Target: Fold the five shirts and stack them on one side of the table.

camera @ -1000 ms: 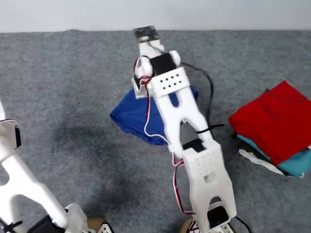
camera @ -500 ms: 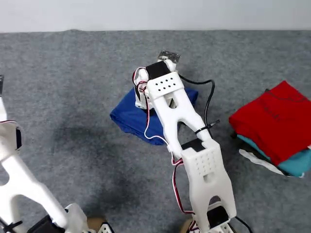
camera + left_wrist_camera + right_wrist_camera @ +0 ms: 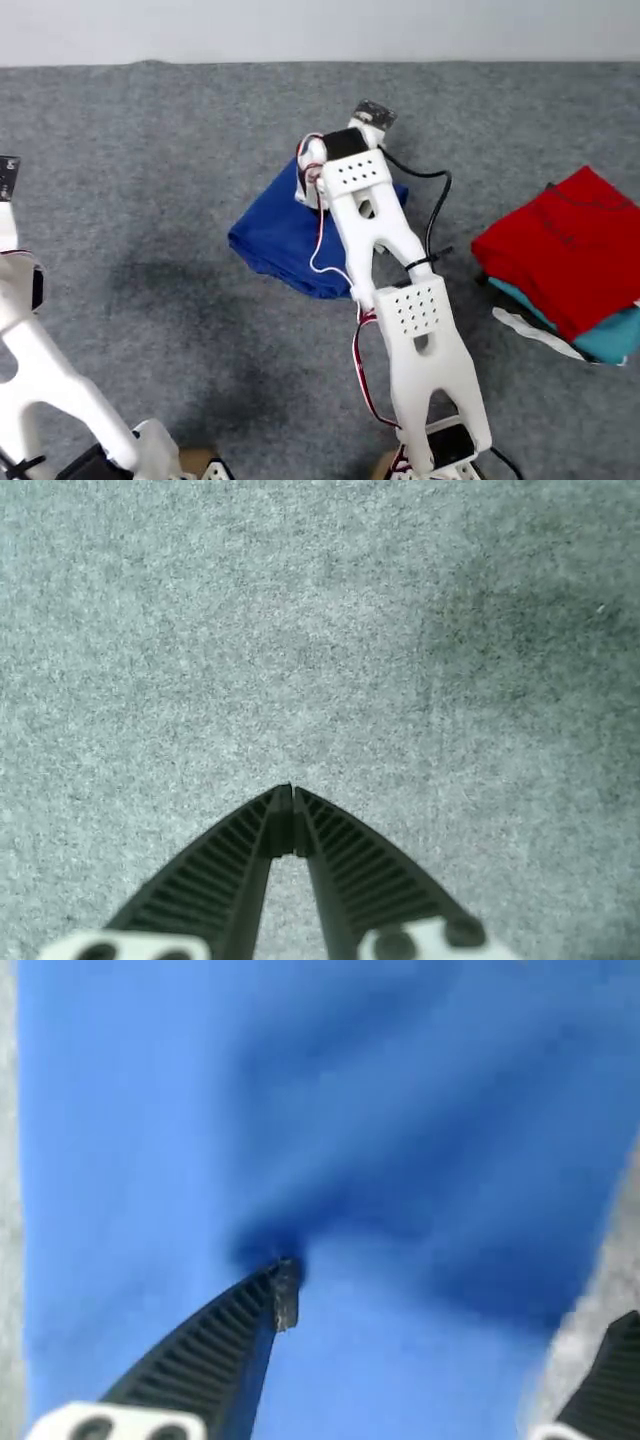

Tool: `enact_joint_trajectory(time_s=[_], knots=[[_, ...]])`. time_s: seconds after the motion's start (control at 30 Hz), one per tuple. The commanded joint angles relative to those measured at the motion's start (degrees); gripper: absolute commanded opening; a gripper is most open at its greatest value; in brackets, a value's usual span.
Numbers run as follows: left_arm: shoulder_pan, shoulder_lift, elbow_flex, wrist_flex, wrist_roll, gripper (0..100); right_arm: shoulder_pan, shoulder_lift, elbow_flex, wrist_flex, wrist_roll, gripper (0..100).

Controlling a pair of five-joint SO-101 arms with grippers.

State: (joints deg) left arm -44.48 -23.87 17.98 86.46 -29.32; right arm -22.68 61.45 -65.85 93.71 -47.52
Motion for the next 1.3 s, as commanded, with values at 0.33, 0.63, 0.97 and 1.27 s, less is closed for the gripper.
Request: enact_joint_trajectory(time_s=[0.33, 0.63, 0.97, 1.27], knots=[[0.3, -1.3, -0.2, -2.3, -0.7, 1, -1.8, 12.3, -11.7, -2.0, 0.8, 31.0], [0.2, -1.8, -0.3, -1.9, -0.7, 1, -1.7, 11.6, -12.6, 4.5, 4.9, 0.7], [-0.1, -1.9, -0.8, -1.9, -1.2, 1, 2.2, 5.2, -28.5, 9.3, 12.3, 0.9], [-0.1, -1.9, -2.9, -0.4, -3.9, 1, 10.8, -5.9, -29.7, 9.2, 17.7, 0.8]])
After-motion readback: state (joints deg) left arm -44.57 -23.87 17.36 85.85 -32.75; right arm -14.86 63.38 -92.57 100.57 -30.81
